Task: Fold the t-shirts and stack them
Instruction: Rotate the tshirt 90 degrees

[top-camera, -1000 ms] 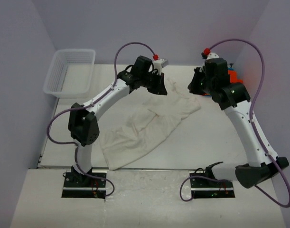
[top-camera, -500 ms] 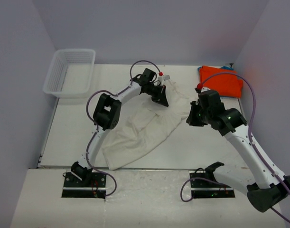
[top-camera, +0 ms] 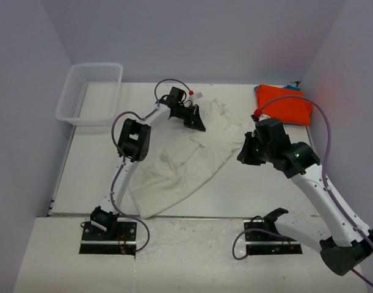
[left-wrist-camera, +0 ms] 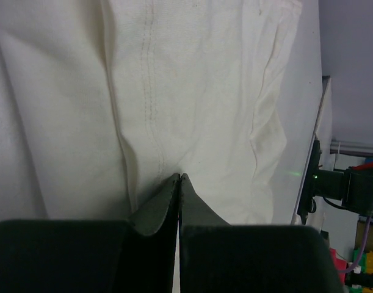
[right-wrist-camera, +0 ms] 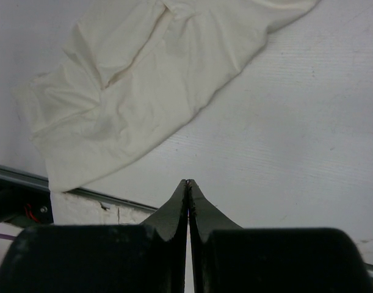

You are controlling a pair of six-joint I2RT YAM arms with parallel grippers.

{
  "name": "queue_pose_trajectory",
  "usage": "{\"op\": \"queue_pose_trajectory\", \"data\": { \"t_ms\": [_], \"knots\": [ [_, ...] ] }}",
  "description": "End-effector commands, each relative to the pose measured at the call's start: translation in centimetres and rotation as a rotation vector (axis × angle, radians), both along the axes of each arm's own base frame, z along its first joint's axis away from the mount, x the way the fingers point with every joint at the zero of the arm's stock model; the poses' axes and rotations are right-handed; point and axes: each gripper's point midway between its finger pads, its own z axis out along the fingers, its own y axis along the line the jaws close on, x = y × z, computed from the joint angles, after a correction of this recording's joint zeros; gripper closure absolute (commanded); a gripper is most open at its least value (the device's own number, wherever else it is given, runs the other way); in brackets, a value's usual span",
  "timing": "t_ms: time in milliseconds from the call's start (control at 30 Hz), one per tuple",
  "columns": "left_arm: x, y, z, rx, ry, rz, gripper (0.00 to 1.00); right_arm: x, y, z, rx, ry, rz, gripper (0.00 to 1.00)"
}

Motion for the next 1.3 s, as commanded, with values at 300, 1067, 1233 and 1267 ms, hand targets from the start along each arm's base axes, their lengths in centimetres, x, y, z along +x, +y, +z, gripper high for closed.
{"op": "queue_pose_trajectory", "data": {
  "t_ms": [300, 1067, 1233, 1267],
  "knots": [
    [8.4, 8.4, -0.5, 0.027, -0.096, 0.240, 1.00, 0.9, 5.1, -3.6, 0.005, 0.123, 0.112, 1.00],
    [13.4, 18.6, 2.7, -0.031, -0.120, 0.441, 1.00, -1.4, 28.7, -10.2, 0.084, 0.308, 0.668, 1.00],
    [13.7, 18.8, 3.5, -0.044, -0.128, 0.447, 1.00, -2.9, 29.2, -13.9, 0.056, 0.358, 0.684, 1.00],
    [13.8, 18.9, 3.6, -0.044, -0.128, 0.450, 1.00, -3.1, 29.1, -14.5, 0.054, 0.370, 0.681, 1.00]
  ]
}}
